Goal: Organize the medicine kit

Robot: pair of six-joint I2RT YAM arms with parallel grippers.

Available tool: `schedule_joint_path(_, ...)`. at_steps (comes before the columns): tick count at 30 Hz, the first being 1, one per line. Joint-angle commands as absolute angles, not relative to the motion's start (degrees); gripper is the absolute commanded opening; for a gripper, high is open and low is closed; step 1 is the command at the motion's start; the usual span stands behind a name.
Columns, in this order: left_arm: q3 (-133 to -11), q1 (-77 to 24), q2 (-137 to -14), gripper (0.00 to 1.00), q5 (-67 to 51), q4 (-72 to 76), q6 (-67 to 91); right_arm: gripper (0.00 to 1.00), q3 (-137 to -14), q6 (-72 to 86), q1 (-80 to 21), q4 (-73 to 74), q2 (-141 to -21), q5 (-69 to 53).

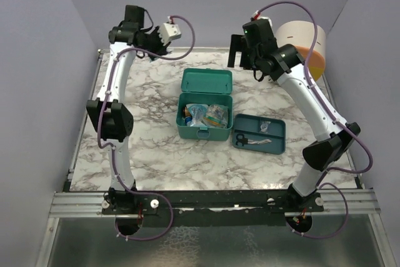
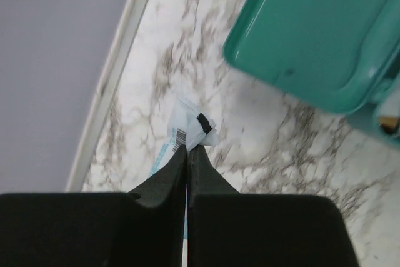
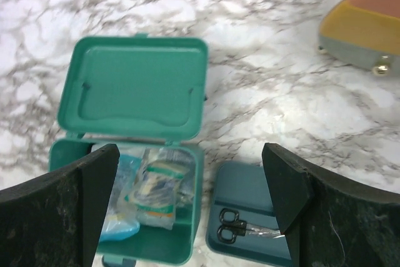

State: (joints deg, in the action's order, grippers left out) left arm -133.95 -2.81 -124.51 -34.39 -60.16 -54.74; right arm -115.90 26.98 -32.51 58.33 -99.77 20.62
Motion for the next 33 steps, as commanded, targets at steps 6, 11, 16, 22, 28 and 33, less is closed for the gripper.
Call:
schedule_joint_path(6, -132.93, -25.88, -117.46, 0.0, -40.88, -52.67, -28.64, 1.0, -118.27, 28.74, -25.97, 55.24, -96.89, 36.11)
schedule_joint_path(11, -134.4, -32.55, -120.75, 0.0, -45.79, -49.22, -21.62, 1.0, -116.19, 28.69, -24.47, 53.51, -91.48, 45.5)
schedule_joint_path(16, -135.22, -35.57, -123.66, 0.0, -47.07, -44.79, -16.88, 1.0, -110.51, 25.73, -22.93, 48.35, -85.19, 51.77)
schedule_joint_path(22, -134.81, -40.31, -127.38, 0.0, -44.18, -40.44, -14.84, 1.0, -109.13, 25.38, -19.32, 50.34, -83.22, 49.39)
schedule_joint_path(28, -131.84, -46.28, -131.26, 0.0, -39.13, -35.13, -15.37, 1.0, -108.66, 26.49, -16.31, 52.01, -82.89, 44.36)
schedule_joint_path(33, -127.76, -48.9, -133.78, 0.0, -35.74, -30.36, -14.65, 1.0, -108.42, 26.1, -15.37, 52.95, -82.44, 42.66)
